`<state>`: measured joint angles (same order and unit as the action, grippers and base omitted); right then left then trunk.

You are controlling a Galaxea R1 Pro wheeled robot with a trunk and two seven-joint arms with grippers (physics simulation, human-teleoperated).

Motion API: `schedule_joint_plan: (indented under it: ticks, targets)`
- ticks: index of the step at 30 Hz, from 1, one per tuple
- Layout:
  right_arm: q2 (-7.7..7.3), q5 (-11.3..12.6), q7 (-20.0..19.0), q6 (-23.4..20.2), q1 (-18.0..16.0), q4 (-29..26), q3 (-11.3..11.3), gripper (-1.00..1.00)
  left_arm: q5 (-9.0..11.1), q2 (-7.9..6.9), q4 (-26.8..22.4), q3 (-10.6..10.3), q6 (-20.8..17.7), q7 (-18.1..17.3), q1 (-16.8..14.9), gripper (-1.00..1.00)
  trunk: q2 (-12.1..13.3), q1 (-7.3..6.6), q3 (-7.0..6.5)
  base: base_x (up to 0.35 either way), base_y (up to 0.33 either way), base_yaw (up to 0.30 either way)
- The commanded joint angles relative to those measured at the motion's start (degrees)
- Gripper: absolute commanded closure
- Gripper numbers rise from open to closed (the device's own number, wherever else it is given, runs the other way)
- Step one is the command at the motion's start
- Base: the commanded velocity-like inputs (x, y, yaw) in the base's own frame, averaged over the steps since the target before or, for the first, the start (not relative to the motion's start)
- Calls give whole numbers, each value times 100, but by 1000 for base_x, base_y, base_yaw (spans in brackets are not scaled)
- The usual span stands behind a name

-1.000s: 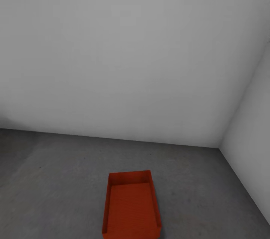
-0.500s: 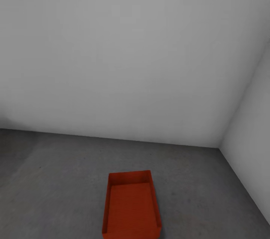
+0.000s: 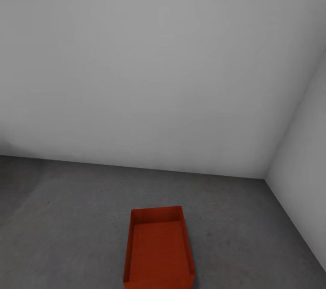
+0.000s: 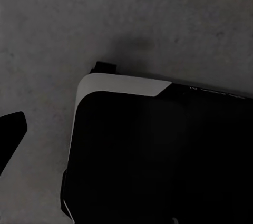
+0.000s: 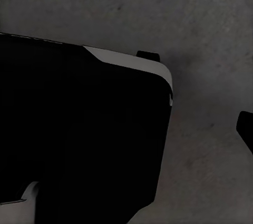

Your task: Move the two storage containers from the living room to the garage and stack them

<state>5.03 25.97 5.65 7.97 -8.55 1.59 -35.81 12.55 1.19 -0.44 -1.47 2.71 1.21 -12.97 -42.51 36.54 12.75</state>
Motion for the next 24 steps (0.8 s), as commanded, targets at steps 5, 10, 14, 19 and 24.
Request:
schedule_joint_plan:
  ticks: [5, 10, 14, 19, 24]
  targets:
    - [-1, 42, 6, 29, -6, 17, -49, -100, 21, 5, -38, -27, 19, 15, -4, -100, -6, 1, 8, 0, 0, 0]
    - [4, 48, 6, 29, -6, 17, -49, -100, 20, 4, -44, -33, 19, 13, -4, -100, -6, 1, 8, 0, 0, 0]
    - [0, 43, 6, 29, -6, 17, -49, -100, 13, 4, -44, -34, 19, 12, -4, -100, -6, 1, 8, 0, 0, 0]
    - [-2, 46, 6, 29, -6, 17, -49, -100, 11, 4, -44, -37, 19, 13, -4, -100, -6, 1, 8, 0, 0, 0]
    - [-2, 41, 6, 29, -6, 17, -49, -100, 11, 4, -44, -37, 19, 12, -4, -100, -6, 1, 8, 0, 0, 0]
